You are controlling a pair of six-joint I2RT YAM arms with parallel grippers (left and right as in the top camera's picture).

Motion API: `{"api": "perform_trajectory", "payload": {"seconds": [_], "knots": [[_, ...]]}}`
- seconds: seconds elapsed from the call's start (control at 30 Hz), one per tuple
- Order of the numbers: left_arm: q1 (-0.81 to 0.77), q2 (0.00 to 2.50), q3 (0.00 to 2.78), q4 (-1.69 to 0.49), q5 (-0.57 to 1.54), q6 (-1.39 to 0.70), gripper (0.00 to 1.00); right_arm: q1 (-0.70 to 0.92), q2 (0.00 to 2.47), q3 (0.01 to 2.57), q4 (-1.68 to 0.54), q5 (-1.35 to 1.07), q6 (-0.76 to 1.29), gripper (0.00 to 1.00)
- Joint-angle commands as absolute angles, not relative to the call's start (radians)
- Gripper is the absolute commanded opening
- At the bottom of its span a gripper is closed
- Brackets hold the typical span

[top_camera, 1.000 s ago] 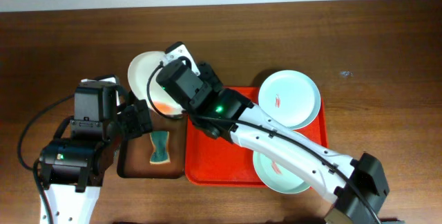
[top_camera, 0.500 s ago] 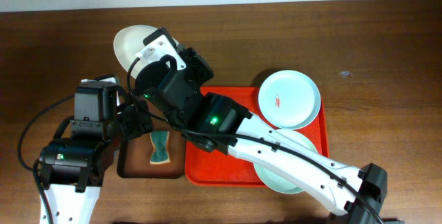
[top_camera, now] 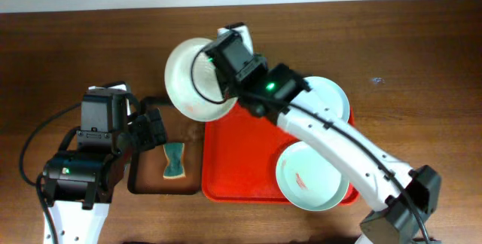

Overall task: Clean dirty plates on tray and stack at the side
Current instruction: 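Lift the white plate with the right gripper and swing it right, then lower the white plate onto the table right of the red tray and release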

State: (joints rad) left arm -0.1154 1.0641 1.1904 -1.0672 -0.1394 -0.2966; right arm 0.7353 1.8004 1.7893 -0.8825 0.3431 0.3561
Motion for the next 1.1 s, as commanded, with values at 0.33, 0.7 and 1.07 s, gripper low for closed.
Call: {"api": "perform_trajectory", "payload": {"seconds": [0.33, 0.7, 1.07], "knots": [[-0.11, 1.063, 1.202, -1.068, -0.151, -0.306, 0.99, -0.053, 1.775, 1.776, -1.184, -0.094, 0.371, 0.04], [-0.11, 1.063, 1.202, -1.068, -0.151, -0.307, 0.99, -0.569, 1.776, 1.666, -1.304, -0.07, 0.375, 0.04], [-0.11, 1.063, 1.202, -1.068, -0.151, -0.307, 0.99, -0.63, 1.775, 1.129, -0.919, -0.048, 0.488, 0.04]]}}
